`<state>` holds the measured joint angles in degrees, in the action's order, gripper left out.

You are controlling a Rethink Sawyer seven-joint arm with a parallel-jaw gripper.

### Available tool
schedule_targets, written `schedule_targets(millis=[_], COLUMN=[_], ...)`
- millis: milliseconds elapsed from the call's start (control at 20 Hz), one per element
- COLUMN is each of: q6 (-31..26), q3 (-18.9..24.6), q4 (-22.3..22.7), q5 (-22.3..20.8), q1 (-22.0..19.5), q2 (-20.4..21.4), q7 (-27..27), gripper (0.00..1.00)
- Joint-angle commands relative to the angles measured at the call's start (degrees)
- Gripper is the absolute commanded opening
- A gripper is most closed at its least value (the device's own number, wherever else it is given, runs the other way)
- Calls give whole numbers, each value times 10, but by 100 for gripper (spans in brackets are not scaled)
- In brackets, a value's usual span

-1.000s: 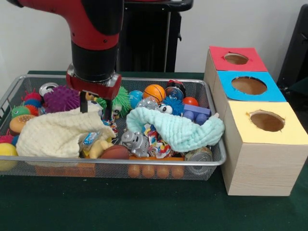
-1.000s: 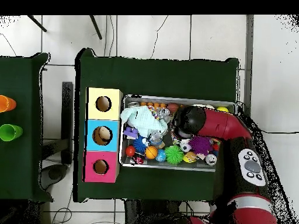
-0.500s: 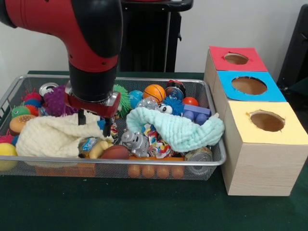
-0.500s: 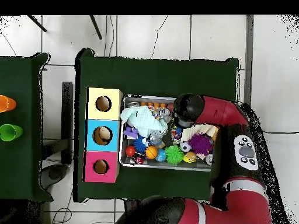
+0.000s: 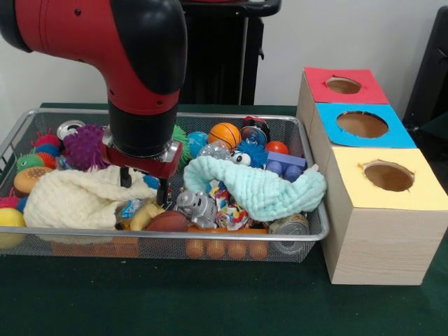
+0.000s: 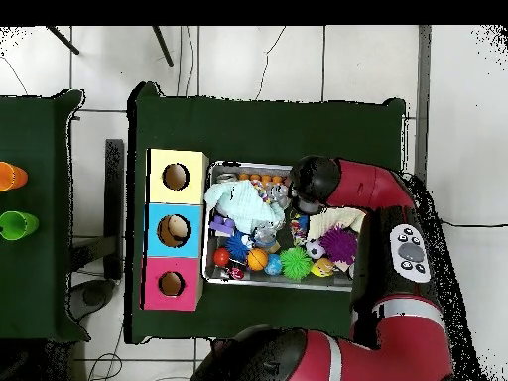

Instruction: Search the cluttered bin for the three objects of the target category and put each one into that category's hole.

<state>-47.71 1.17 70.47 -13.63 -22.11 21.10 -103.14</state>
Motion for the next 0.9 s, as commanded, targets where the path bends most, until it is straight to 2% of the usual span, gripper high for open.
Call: schedule_targets(millis=[50, 250, 500, 900], q6=[-5, 6, 37, 106], q3=[57, 53, 52, 59], q4=[-7, -15, -31, -25], q5=[2, -3, -12, -16], q1=[2, 6, 8, 2], q2=[-22, -26, -51, -80], q7=[15, 9, 2, -11], gripper=[100, 100, 100, 100])
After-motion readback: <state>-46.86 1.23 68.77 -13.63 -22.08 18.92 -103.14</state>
